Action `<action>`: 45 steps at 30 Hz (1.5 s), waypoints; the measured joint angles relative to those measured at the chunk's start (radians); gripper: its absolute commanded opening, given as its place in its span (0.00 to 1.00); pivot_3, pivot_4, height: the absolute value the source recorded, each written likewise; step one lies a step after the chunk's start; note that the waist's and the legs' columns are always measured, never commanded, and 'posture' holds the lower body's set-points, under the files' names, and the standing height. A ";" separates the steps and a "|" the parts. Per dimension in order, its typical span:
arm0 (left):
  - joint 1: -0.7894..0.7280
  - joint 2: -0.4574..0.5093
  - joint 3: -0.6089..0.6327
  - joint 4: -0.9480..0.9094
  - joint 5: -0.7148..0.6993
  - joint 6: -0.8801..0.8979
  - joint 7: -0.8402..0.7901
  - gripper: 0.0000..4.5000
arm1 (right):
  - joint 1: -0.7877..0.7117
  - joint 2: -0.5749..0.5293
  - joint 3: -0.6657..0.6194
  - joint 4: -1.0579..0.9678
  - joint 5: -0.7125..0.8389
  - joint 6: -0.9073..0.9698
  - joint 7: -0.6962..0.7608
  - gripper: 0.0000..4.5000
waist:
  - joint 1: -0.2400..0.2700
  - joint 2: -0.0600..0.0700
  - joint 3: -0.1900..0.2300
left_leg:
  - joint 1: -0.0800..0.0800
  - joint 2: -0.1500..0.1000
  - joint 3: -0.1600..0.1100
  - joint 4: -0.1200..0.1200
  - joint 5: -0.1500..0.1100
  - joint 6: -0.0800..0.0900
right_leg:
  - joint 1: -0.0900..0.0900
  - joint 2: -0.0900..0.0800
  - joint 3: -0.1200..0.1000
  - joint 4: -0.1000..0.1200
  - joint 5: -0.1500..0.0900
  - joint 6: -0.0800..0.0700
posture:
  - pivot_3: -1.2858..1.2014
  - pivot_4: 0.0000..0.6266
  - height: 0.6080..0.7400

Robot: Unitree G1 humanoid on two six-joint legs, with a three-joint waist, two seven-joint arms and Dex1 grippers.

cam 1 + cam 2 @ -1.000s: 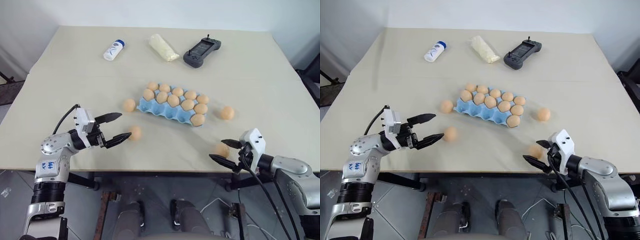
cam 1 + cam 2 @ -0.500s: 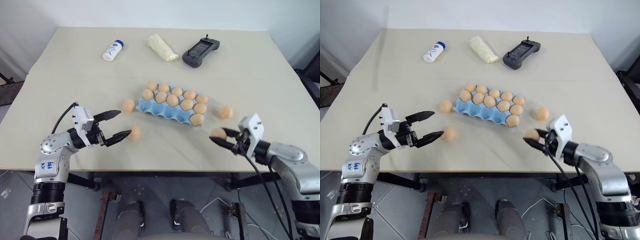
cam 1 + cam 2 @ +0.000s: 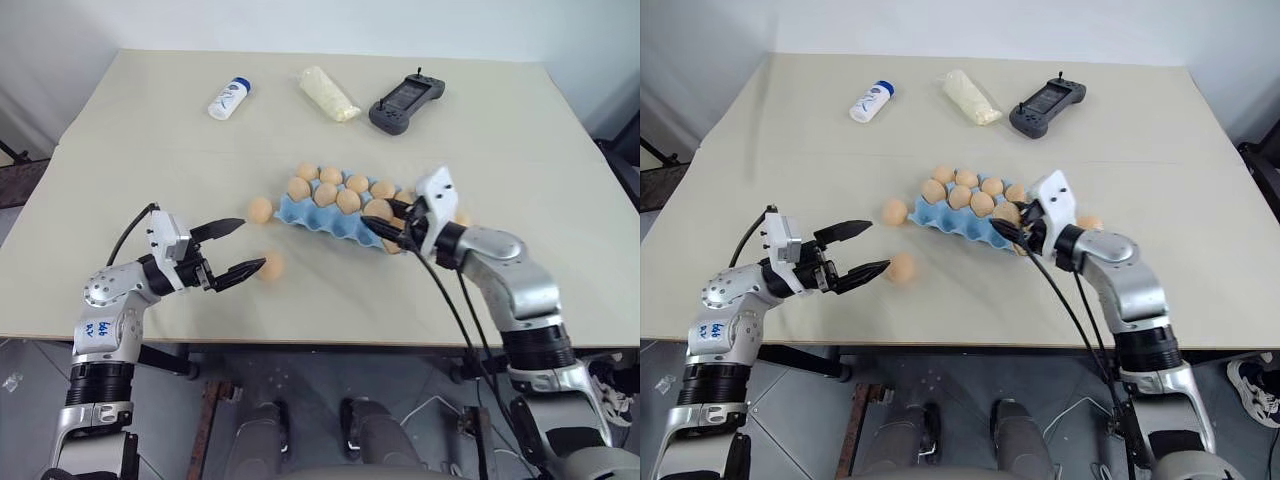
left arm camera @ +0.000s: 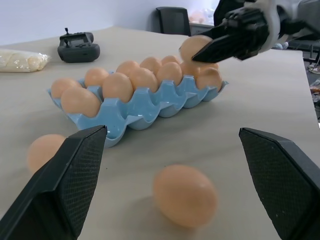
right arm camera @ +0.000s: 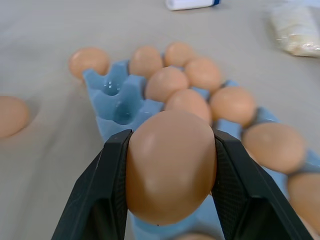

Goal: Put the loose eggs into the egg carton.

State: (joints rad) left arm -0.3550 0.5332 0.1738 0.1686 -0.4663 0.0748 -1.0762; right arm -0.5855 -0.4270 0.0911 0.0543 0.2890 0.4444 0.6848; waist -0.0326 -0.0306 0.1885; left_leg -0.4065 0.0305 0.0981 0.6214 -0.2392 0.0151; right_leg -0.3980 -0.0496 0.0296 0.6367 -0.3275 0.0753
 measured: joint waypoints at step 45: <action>-0.029 -0.002 0.005 0.045 0.000 -0.011 -0.032 1.00 | 0.496 -0.347 -0.506 -0.135 0.173 -0.005 0.219 1.00 | 0.001 0.000 0.000 | 0.002 0.000 0.000 0.001 0.000 0.000 | 0.002 0.001 0.001 0.001 0.000 0.000 | 0.52 0.24 1.00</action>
State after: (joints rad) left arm -0.3836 0.5317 0.1792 0.2134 -0.4667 0.0636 -1.1082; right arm -0.0895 -0.7740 -0.4148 -0.0806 0.4621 0.4398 0.9037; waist -0.0316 -0.0305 0.1885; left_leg -0.4043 0.0309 0.0984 0.6222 -0.2395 0.0148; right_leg -0.3958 -0.0489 0.0309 0.6375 -0.3275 0.0755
